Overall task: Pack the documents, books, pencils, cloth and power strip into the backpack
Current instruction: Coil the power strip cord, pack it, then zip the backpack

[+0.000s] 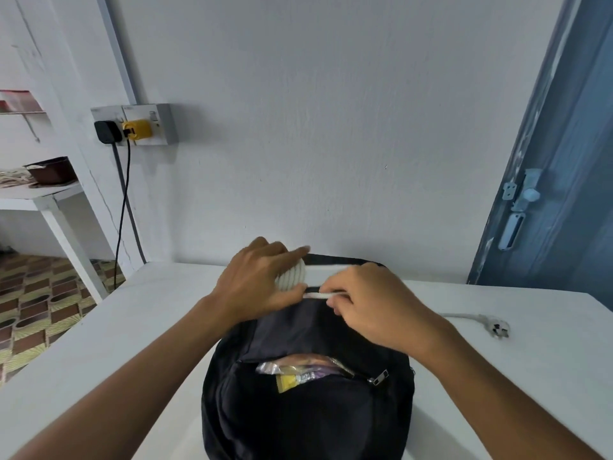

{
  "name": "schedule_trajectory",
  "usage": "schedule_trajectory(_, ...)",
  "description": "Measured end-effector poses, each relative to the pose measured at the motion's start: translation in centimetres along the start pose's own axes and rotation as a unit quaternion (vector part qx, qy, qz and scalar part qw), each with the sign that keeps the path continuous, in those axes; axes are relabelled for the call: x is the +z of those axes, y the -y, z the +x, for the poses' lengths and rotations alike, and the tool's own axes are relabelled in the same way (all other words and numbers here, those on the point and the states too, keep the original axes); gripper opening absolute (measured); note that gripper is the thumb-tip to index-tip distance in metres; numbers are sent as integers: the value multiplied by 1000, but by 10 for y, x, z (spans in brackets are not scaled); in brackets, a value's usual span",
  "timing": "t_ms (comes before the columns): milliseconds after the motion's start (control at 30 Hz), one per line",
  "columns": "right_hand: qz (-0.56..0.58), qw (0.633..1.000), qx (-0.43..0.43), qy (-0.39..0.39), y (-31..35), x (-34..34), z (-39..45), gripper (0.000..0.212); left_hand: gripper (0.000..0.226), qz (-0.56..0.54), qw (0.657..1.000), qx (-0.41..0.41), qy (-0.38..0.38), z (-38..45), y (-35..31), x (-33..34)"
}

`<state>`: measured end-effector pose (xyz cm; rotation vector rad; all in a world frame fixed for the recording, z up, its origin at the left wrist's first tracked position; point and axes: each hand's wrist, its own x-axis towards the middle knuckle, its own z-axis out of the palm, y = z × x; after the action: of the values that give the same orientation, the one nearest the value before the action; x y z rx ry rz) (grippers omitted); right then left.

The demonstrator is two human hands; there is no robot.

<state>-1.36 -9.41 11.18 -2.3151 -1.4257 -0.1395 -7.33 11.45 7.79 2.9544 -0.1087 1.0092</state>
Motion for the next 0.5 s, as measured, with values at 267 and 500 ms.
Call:
schedule_trajectory(267,246,968,7,-40,-42,-29,19,11,84,-334,933,25,127,-10,-14,-8)
schedule_trajectory(500,518,853,43,52,-56,-2,17,12,55,-561,812,-80,138,-4,-41,-20)
